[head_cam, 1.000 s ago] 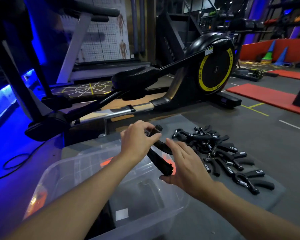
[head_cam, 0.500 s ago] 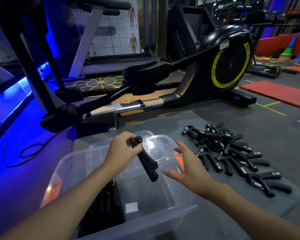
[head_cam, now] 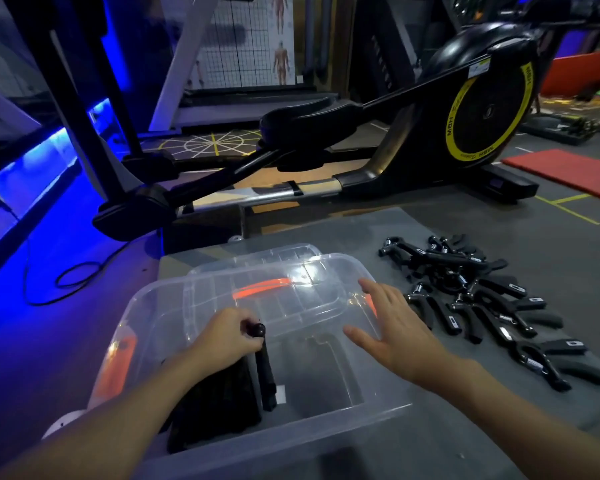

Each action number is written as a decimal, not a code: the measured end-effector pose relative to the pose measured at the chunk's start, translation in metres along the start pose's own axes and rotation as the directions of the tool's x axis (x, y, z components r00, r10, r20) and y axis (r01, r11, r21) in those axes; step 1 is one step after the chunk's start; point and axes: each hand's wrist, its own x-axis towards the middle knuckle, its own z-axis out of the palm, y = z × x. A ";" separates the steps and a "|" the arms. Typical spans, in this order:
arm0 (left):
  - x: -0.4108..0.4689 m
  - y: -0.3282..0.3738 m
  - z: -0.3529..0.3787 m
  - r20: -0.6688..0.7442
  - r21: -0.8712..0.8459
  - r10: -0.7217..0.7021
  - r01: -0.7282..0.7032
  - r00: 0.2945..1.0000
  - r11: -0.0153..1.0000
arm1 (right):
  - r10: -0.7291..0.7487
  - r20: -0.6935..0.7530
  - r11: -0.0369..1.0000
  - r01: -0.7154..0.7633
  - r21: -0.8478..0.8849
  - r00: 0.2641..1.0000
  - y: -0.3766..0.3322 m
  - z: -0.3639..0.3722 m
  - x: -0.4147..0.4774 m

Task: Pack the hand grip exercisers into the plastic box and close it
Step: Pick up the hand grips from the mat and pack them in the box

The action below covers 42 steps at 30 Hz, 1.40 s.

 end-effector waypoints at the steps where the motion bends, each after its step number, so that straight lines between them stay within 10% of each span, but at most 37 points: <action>1: -0.001 -0.004 0.001 0.003 0.020 -0.008 0.007 1.000 1.000 | -0.012 -0.002 1.000 0.012 -0.015 1.000 0.000 0.000 0.000; 28: -0.004 0.000 0.005 -0.082 0.181 -0.036 0.050 0.996 0.982 | 0.028 -0.035 0.994 -0.025 0.107 0.999 0.003 0.002 -0.001; 36: 0.011 0.128 0.026 -0.129 0.098 0.364 -0.354 0.922 0.930 | 0.482 -0.200 0.758 -0.291 0.584 0.853 0.015 0.000 0.001; 42: 0.043 0.177 0.071 0.005 0.173 0.418 -0.413 0.908 0.894 | 0.687 -0.131 0.664 -0.544 0.513 0.715 0.090 0.012 -0.027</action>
